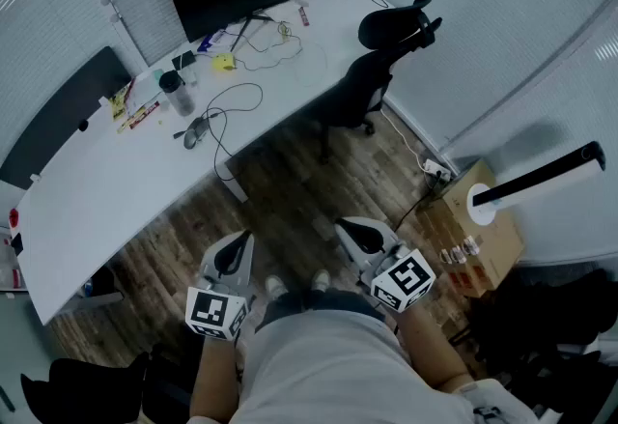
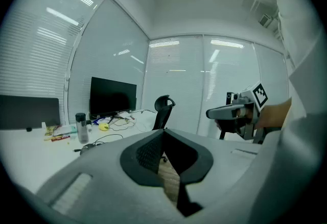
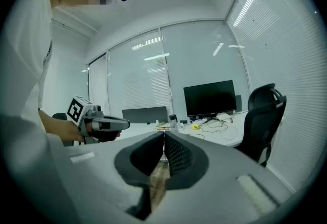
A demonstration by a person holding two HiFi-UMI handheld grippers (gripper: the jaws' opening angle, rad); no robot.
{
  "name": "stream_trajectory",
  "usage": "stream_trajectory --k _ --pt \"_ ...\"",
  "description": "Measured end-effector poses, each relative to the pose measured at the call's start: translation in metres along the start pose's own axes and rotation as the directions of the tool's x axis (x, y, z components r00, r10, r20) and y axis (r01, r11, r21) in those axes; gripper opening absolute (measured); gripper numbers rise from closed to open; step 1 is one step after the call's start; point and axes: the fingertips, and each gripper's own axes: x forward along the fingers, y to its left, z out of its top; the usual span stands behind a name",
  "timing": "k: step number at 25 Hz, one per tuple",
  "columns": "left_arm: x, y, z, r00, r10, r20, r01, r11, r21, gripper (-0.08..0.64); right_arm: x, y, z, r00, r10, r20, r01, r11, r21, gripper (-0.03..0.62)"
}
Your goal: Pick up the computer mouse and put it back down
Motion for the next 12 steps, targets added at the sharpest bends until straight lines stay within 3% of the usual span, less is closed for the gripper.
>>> stream_trajectory --k 12 --pt "-0.034 0.06 -0.012 1.0 -0.018 0.018 0.019 0.998 -0.056 0.008 0.053 0.042 0.006 1.0 -0.015 -0.014 0.015 1.0 -0.022 0.002"
